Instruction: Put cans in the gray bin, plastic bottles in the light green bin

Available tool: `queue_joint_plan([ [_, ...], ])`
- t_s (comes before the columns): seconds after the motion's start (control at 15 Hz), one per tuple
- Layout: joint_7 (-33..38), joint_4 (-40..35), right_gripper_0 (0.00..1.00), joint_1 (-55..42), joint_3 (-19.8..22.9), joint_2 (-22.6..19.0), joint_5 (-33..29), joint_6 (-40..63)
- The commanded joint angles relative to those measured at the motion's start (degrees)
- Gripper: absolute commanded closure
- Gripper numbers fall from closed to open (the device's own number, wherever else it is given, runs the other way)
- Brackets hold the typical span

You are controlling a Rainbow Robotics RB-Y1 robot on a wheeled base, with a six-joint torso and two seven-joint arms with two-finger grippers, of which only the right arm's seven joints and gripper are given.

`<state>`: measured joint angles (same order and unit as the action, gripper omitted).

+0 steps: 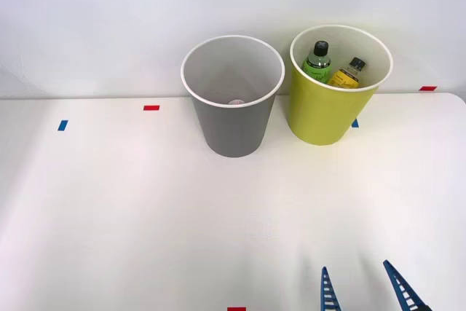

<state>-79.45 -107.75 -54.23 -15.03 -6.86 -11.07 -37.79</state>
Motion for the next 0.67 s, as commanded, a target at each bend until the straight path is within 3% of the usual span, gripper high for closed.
queue_joint_plan([
  [0.07, 0.0, 0.0, 0.0, 0.0, 0.0, 0.0, 0.0, 0.0],
  [0.67, 0.0, 0.0, 0.0, 0.0, 0.0, 0.0, 0.0, 0.0],
])
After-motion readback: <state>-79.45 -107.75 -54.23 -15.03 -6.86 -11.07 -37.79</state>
